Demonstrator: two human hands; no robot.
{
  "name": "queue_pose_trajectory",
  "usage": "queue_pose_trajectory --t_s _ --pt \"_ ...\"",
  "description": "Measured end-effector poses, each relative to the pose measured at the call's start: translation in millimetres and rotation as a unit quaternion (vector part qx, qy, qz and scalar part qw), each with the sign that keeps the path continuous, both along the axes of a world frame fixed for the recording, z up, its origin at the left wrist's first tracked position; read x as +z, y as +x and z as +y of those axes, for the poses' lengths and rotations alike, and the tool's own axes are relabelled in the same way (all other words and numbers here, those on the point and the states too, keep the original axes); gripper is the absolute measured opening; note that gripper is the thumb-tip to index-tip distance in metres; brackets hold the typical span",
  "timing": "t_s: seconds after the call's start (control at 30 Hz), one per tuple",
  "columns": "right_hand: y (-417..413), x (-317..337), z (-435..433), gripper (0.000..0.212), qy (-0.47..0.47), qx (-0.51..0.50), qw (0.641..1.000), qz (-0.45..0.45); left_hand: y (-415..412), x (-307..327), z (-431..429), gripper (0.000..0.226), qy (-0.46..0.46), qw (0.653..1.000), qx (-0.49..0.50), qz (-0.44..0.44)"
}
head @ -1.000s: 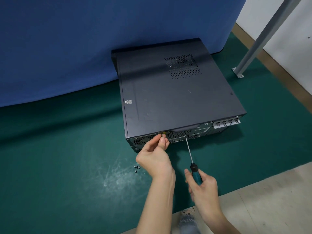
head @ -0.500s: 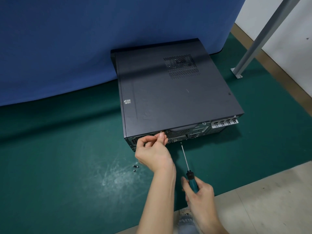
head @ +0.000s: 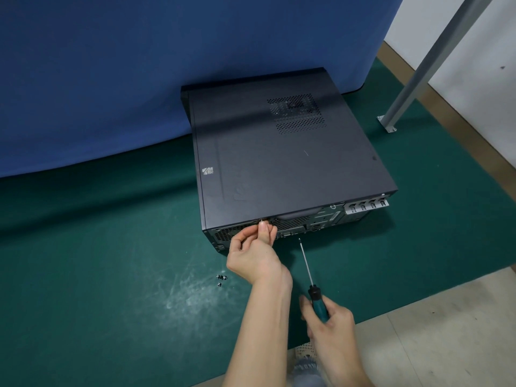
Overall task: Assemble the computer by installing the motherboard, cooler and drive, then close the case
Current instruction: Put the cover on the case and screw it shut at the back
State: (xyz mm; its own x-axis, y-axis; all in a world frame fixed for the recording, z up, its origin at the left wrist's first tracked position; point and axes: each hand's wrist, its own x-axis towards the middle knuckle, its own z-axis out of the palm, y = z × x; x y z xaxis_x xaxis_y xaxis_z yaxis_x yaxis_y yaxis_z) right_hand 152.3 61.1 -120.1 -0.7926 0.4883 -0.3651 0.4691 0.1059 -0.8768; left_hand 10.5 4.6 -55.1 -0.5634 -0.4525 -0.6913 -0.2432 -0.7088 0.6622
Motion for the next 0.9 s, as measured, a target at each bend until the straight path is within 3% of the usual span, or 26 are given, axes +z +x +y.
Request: queue_pose_trajectory --t_s 0.4,0.73,0.9 --pt "-14.5 24.6 -0.6 0.039 0.033 0.007 0.999 -0.004 -2.0 9.4 -11.2 0.014 0.057 0.996 -0.062 -0.037" --pt "-39.3 58.7 -1.0 0.04 0.103 0.1 0.988 -0.054 -10.3 18.0 -25.7 0.011 0.068 0.983 -0.156 -0.069" --pt "-45.4 68.9 -4.0 0.051 0.113 0.109 0.986 -0.054 -19.2 19.9 -39.2 0.014 0.125 0.964 -0.22 -0.078"
